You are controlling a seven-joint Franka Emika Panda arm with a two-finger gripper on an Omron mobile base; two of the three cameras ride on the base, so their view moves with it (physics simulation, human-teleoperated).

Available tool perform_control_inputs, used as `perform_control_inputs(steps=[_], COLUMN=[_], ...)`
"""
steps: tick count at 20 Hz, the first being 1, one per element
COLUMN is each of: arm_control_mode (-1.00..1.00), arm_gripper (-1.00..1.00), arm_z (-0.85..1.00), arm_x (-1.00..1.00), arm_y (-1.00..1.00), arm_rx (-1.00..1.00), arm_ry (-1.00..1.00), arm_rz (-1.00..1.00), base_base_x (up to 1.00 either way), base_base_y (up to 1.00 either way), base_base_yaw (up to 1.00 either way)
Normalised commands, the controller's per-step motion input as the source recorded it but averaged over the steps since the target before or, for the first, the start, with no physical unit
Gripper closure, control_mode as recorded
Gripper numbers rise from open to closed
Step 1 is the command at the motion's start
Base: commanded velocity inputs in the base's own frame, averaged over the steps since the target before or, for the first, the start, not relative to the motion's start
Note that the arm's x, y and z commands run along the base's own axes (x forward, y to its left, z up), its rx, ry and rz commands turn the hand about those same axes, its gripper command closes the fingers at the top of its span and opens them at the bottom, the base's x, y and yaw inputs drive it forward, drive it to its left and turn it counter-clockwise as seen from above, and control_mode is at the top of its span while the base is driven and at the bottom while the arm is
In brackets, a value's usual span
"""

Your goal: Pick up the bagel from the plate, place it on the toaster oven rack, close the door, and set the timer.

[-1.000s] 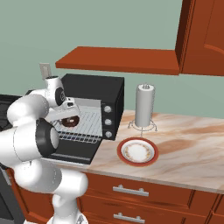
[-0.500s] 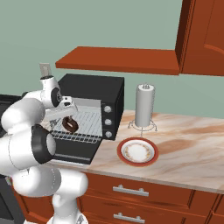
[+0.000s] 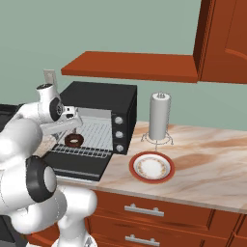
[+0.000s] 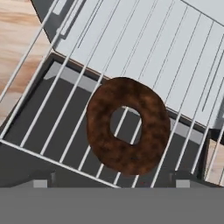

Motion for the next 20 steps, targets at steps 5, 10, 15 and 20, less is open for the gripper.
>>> perform_control_inputs(steps=[5,10,15,20], arm_control_mode=[-1.00,-1.00,-1.00,-1.00], arm_gripper=[-1.00,-1.00,-1.00,-1.00], arm_z=[0.37,-0.07,-0.34,-0.37], arm_x=[-1.00,-0.80,-0.16,0.07], arm_y=[0.00,-0.02,-0.01,0.00], arm_rx=[0.03,0.03,0.00,0.02], arm_ry=[-0.08,0.04,0.00,0.00], arm_rz=[-0.02,-0.13,-0.20,-0.21], base_base_x=[0.00,0.00,0.00,0.00], base_base_y=[0.00,0.00,0.00,0.00], base_base_yaw=[0.00,0.00,0.00,0.00])
